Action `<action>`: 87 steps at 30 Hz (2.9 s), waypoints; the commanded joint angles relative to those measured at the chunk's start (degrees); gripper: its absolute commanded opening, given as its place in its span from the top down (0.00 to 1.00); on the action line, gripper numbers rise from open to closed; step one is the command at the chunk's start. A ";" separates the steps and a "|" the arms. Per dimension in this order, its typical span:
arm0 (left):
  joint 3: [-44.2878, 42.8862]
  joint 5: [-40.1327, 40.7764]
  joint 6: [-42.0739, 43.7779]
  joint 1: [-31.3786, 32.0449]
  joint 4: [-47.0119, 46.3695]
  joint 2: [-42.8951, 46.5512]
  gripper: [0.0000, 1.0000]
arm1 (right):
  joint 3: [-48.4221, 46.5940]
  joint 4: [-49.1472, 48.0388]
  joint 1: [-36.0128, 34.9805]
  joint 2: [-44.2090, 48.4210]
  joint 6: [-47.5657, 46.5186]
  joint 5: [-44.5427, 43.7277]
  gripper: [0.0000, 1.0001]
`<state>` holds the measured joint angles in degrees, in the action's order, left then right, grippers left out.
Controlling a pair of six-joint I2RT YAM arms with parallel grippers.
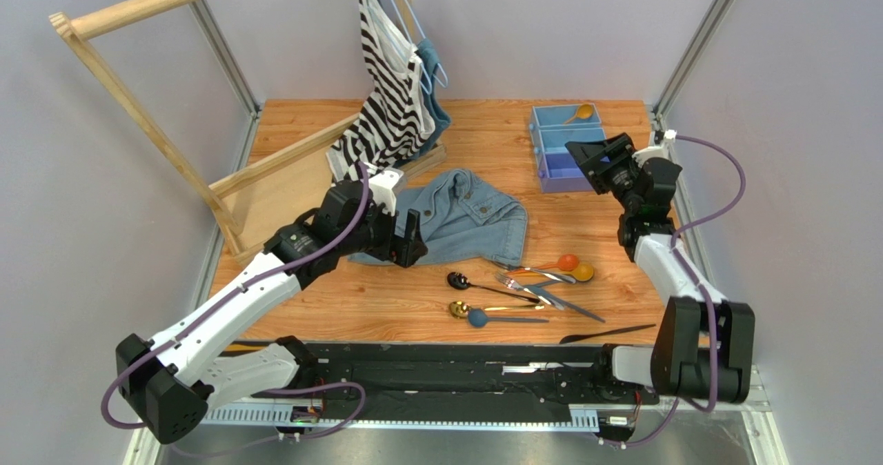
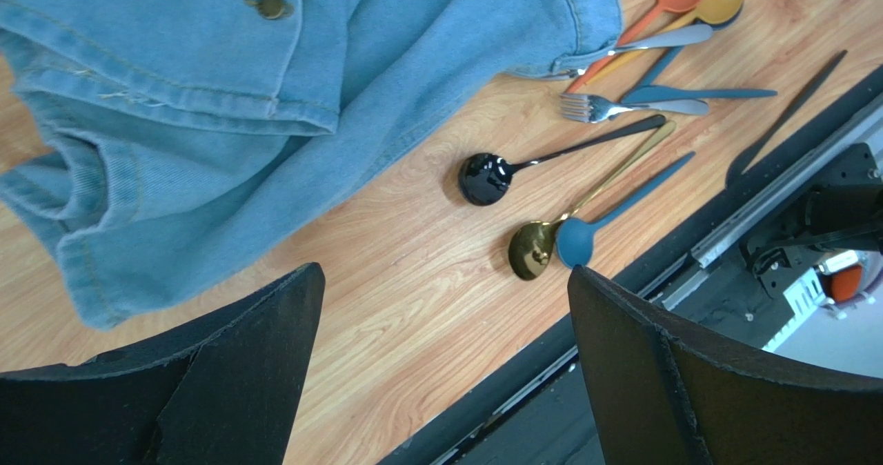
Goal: Sort the eating utensils into containers
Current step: Place the spoon in the storage box, then pick up the spoon from the center of the board.
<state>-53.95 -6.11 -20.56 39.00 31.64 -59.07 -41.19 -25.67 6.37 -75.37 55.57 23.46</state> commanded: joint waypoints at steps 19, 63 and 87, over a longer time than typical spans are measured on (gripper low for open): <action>-13.02 6.02 0.60 17.59 -6.94 -27.13 0.06 | 0.23 16.53 -2.33 20.62 -14.52 -2.90 0.25; -30.68 12.97 14.49 36.23 3.69 -55.89 0.47 | 0.67 16.53 -1.71 19.74 -14.26 -2.02 0.24; -36.49 20.09 12.56 37.37 7.65 -54.67 1.00 | 1.20 16.18 1.54 20.88 -12.51 1.14 0.24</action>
<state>-88.51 12.91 -6.74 76.12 38.98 -119.02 -40.10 -7.55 7.35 -55.88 42.22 22.85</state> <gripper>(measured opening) 0.018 0.760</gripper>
